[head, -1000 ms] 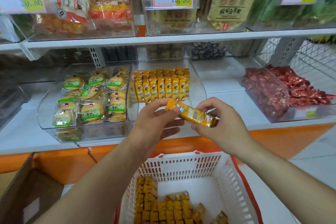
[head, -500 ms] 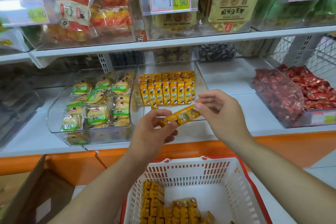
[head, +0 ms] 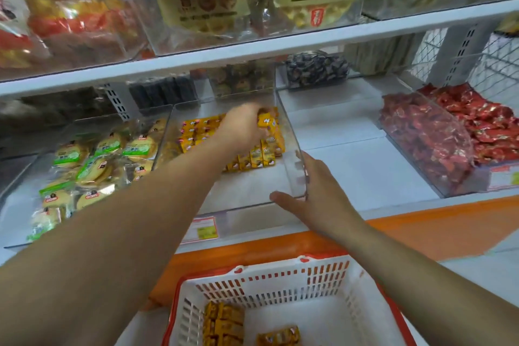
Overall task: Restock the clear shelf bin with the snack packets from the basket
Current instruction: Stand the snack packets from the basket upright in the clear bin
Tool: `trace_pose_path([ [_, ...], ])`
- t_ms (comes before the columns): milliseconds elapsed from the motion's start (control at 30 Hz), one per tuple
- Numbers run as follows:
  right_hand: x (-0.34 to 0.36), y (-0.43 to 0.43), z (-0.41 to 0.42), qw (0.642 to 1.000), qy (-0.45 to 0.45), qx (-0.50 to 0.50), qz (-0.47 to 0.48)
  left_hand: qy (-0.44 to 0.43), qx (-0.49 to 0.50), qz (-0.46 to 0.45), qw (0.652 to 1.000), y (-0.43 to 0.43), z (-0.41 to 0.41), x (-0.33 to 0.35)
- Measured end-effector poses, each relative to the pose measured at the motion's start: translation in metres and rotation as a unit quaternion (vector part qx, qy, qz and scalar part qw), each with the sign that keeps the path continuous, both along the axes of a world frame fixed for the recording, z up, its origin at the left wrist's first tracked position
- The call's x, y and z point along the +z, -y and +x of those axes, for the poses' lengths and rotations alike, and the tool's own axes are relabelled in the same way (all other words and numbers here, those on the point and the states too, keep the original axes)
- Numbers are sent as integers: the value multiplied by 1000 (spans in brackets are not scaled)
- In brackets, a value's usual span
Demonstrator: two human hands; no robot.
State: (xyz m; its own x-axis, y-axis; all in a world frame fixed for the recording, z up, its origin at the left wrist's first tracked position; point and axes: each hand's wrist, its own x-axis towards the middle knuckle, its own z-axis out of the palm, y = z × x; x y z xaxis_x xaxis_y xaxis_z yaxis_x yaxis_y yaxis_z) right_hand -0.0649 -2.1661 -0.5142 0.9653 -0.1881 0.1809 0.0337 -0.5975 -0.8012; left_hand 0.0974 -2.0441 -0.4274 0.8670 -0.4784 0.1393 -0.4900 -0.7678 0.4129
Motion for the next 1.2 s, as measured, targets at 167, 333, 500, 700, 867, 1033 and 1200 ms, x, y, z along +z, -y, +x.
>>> trace_pose_path([
  [167,-3,1,-2,1000,-3,-3,29,15,-45,8,999,14,27,-18],
  [333,-2,0,-2,999,2,-7,33,39,-29,27,998,13,34,-35],
  [500,-1,-1,-3,999,8,-3,38,110,-10,86,990,17,32,-51],
  [700,-3,0,-3,999,1,-6,39,178,17,78,981,20,35,-67],
  [867,-5,0,-2,999,-3,-3,39,174,-36,147,973,15,40,-78],
  [1033,-5,-1,-3,999,-8,-3,50,205,-46,150,966,14,51,-82],
  [1200,-2,-2,-4,998,-10,-5,62,248,-24,177,952,22,48,-82],
])
